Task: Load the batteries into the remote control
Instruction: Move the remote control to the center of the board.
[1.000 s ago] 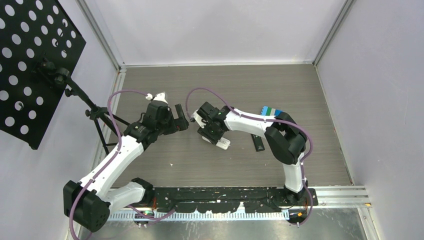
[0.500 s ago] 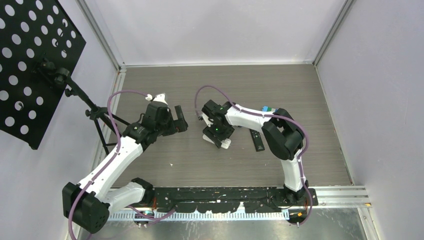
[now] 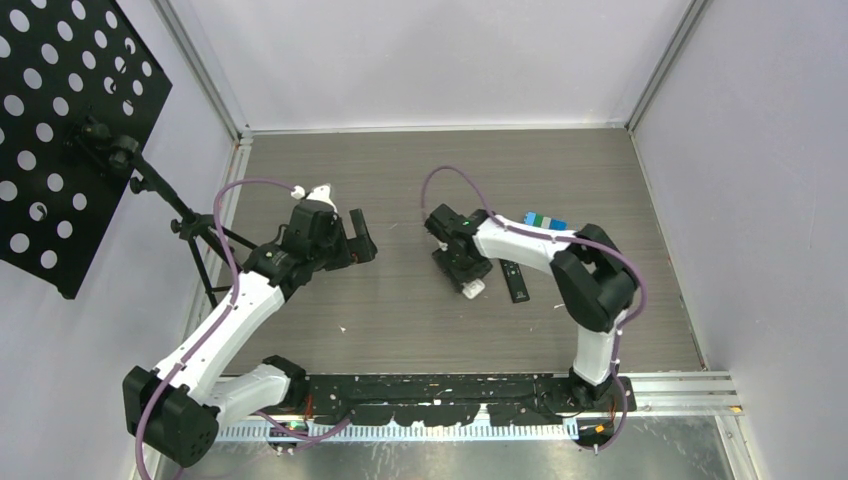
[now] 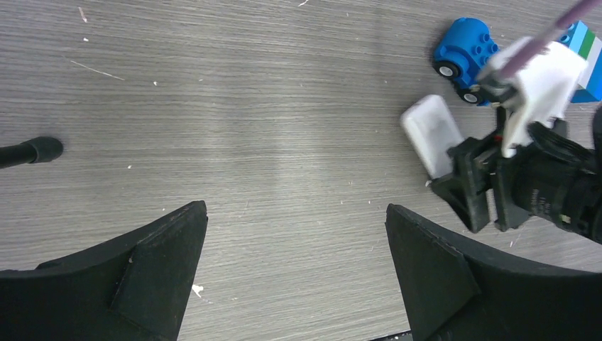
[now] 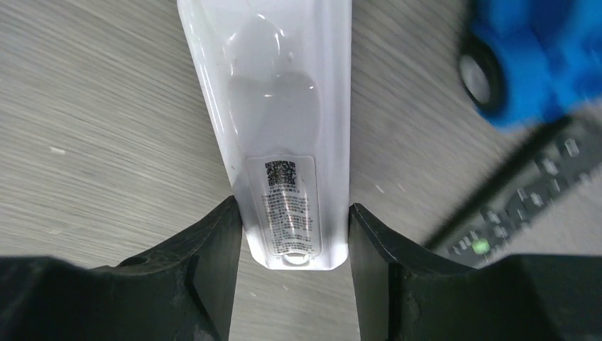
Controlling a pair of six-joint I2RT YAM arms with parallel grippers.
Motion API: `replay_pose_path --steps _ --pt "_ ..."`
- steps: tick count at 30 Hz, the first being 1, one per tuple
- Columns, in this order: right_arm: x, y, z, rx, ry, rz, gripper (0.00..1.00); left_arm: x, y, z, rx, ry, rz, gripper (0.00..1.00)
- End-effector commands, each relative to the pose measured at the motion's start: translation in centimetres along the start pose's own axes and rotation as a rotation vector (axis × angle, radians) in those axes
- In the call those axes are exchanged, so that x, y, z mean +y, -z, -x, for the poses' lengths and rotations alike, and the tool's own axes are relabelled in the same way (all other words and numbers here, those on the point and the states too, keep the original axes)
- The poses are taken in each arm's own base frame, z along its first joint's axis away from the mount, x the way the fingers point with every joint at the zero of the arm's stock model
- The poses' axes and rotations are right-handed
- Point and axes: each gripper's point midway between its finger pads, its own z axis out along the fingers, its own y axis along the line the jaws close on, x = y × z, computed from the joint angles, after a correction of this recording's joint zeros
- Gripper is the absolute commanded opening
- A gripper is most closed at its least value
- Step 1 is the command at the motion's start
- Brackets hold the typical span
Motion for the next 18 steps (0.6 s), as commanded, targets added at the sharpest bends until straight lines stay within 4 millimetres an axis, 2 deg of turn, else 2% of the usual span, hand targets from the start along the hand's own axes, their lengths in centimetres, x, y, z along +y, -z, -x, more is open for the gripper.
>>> replay_pose_path --steps 1,6,9,10,14,18 --pt "-4.0 2.1 -1.3 -0.094 -0.231 -0.145 0.32 -0.6 0.8 1.6 -0.03 0.003 -0.002 1.0" --pt "-3.5 1.5 -3.4 -0.073 -0.286 -0.088 0.34 -0.7 0.7 1.6 -0.025 0.01 -0.003 1.0" --pt "-3.1 1.1 -4.0 -0.055 -0.301 -0.065 0.38 -0.6 0.8 1.6 -0.024 0.009 -0.001 1.0" --pt "-3.1 1.1 -4.0 -0.058 -0.307 -0.063 0.41 -0.6 0.9 1.6 -0.022 0.009 0.0 1.0" --pt "-3.3 1.4 -3.6 -0.078 -0.331 -0.06 0.64 -0.6 1.0 1.5 -0.016 0.013 0.001 1.0" --pt "-3.7 3.4 -2.3 -0.154 -0.363 -0.048 0.76 -0.4 1.6 1.5 -0.009 0.001 0.014 1.0"
